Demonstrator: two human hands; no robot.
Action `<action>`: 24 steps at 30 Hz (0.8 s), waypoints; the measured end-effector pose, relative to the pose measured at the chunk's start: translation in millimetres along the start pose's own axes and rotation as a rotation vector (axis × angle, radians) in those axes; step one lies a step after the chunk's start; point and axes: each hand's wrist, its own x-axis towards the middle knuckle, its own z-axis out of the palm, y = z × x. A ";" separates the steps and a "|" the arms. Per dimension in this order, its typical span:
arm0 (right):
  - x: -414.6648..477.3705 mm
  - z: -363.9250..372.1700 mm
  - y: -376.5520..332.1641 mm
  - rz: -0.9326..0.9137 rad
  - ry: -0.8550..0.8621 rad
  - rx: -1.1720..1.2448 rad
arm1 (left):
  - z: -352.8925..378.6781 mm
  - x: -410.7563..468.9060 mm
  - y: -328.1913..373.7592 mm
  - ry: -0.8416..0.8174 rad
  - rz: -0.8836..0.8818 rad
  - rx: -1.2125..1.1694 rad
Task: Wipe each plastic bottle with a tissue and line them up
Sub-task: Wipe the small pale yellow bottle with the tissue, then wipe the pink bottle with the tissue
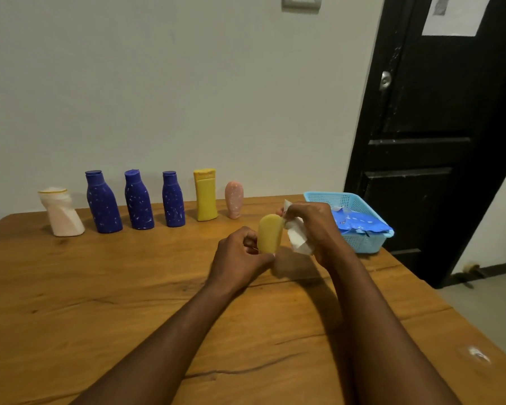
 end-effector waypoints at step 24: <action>25.2 -10.6 -15.1 -0.176 0.047 0.069 | -57.9 31.0 23.7 -0.160 -0.032 -0.040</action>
